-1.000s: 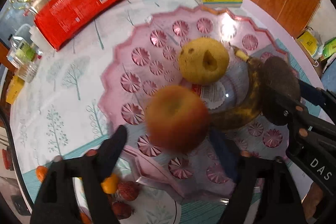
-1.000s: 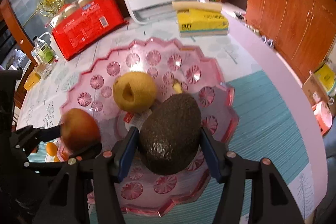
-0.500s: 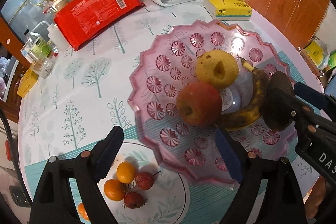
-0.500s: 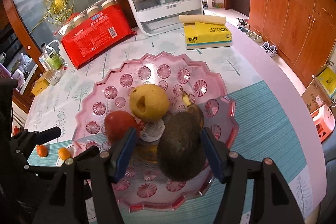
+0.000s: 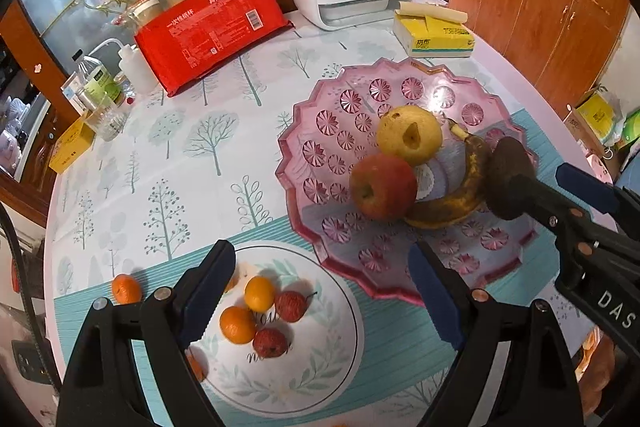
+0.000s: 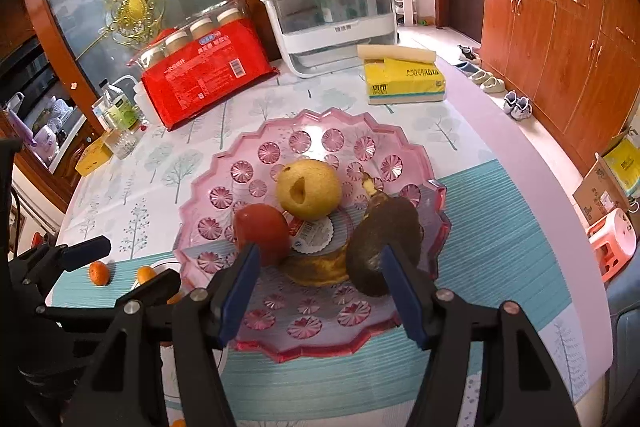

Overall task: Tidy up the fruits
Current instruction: 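Release the avocado into the bowl with the right tool while the left tool releases the apple there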

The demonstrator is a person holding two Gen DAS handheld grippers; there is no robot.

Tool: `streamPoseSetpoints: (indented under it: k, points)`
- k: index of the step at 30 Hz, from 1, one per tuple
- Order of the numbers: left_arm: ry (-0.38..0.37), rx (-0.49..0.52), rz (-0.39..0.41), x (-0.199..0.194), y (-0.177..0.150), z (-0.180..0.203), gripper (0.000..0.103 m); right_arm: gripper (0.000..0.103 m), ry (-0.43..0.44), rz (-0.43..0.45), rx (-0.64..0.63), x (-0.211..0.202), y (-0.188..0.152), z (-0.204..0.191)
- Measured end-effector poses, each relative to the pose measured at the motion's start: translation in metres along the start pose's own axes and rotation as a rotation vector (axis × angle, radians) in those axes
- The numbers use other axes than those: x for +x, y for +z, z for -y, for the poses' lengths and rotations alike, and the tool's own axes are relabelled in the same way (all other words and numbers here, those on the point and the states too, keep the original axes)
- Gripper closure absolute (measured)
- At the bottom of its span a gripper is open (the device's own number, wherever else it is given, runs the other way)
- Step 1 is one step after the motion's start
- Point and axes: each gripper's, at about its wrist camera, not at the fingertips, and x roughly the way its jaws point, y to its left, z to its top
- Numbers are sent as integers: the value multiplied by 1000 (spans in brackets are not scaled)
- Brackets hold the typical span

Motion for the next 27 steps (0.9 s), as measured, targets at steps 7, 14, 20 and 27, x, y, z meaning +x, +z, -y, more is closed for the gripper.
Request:
streamPoseSetpoints:
  k: [7, 14, 20, 27]
  points:
    - [3, 11, 26, -23, -11, -1, 16, 39, 1, 27, 2, -21, -2, -4]
    - [16, 17, 51, -46, -24, -8, 16, 39, 15, 40, -5, -39, -8, -16]
    - [41, 1, 68, -63, -39, -24, 16, 39, 44, 48, -34, -49, -14, -36]
    - [76, -59, 72, -78, -64, -63, 15, 39, 93, 41, -93, -54, -25, -74]
